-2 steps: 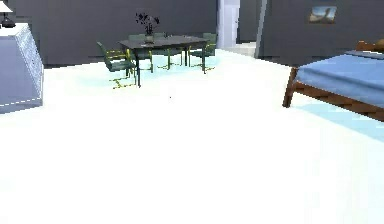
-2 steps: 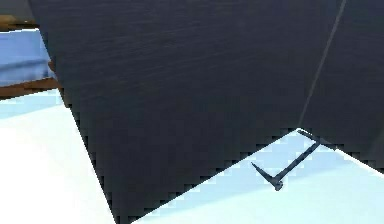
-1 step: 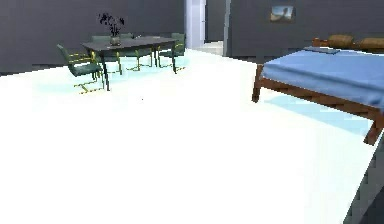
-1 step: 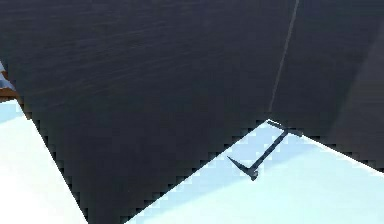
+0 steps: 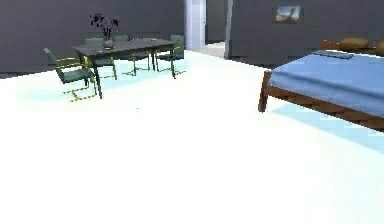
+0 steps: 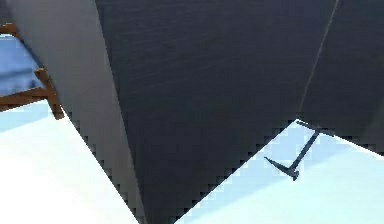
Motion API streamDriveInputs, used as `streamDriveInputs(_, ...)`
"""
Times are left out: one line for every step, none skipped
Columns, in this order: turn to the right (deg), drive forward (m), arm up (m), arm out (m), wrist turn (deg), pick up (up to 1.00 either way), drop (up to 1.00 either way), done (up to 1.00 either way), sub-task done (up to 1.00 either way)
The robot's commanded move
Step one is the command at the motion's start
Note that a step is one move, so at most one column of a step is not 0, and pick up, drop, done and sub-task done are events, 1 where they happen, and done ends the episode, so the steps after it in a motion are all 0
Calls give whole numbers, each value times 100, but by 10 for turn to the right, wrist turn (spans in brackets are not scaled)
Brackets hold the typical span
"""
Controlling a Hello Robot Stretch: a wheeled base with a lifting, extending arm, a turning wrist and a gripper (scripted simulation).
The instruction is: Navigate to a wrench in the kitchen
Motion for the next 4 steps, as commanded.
streamDriveInputs(30,0,0,0,0,0,0,0,0)
streamDriveInputs(0,50,0,0,0,0,0,0,0)
streamDriveInputs(0,100,0,0,0,0,0,0,0)
streamDriveInputs(0,100,0,0,0,0,0,0,0)
